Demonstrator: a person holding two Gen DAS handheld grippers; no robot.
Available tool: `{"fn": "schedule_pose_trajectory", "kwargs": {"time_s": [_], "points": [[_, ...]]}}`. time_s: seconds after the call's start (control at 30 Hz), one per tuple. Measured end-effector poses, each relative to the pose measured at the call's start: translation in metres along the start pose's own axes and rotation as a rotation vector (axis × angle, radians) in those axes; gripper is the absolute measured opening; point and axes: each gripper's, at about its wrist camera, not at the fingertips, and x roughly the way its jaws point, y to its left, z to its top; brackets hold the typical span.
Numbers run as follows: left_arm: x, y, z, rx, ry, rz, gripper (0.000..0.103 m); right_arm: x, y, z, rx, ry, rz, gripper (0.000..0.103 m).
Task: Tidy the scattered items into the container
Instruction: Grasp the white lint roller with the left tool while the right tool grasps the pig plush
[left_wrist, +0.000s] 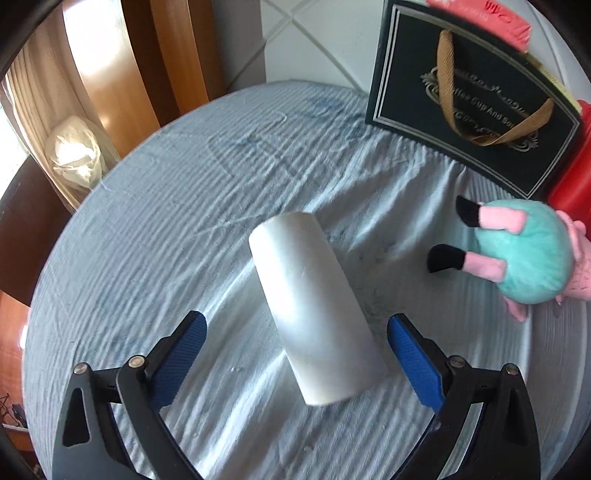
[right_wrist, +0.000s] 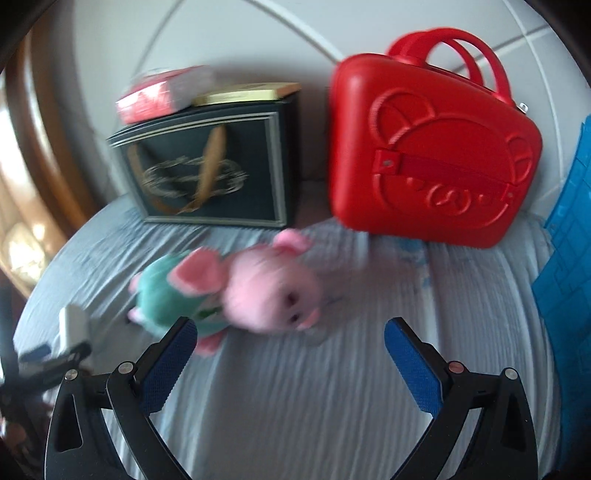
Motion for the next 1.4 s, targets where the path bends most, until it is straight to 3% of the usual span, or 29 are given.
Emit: {"fn": "schedule_pose_trajectory", "kwargs": {"time_s": [0.17,0.23,0.33,0.5,0.63,0.73,0.9,0.97,1.23,1.4], "points": [[0.017,-0.002,-0.002,-0.001,-0.002,-0.013,0.096,0.009,-0.022,0.016,0.056,-0.066,-0.058,0.103],[0.013,-0.010,-0.003,0.034,-0.034,-0.015,0.072,0.016,-0.028,0.019,0.068,-0.075,-0.092,0.103],[0.005,-0.024,-0.007,0.088,-0.045,-0.045,0.049,0.033,-0.036,0.022,0.079,-0.045,-0.137,0.103],[-0.013,-0.046,-0.029,0.167,-0.050,-0.090,0.048,0.047,-0.019,0.000,-0.005,0.121,0.012,0.103],[-0.035,-0.054,-0.048,0.185,-0.057,-0.119,0.045,0.036,0.018,-0.043,-0.098,0.243,0.227,0.103],[-0.043,-0.052,-0.059,0.192,-0.052,-0.105,0.045,0.023,0.041,-0.063,-0.157,0.260,0.282,0.103],[-0.047,-0.051,-0.073,0.177,-0.045,-0.094,0.045,0.003,0.046,-0.053,-0.165,0.183,0.270,0.103],[-0.042,-0.051,-0.074,0.165,-0.034,-0.096,0.045,0.010,0.047,-0.045,-0.175,0.172,0.229,0.103],[-0.030,-0.052,-0.073,0.159,-0.036,-0.092,0.045,0.063,0.055,-0.055,-0.134,0.250,0.176,0.103],[-0.027,-0.053,-0.069,0.157,-0.052,-0.092,0.045,0.074,0.054,-0.060,-0.095,0.229,0.168,0.103]]}}
